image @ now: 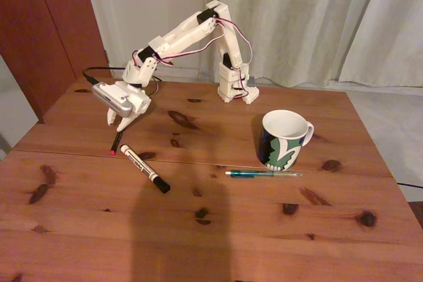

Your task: Clean up the desk and place the pens and markers into the cup

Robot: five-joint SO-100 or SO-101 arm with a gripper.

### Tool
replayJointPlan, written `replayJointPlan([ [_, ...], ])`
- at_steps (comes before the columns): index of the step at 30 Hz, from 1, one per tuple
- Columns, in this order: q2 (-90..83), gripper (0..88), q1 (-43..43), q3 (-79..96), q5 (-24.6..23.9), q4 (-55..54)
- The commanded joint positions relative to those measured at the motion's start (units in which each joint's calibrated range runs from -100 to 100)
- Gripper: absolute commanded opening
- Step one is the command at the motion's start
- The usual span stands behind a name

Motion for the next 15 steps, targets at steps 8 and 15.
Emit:
replayJointPlan([
  [8, -0.73, 14.0, 1.24, -0.44, 3.05, -0.86],
  [15, -1.15, 13.8, 1.16, 0.19, 5.78, -0.6],
])
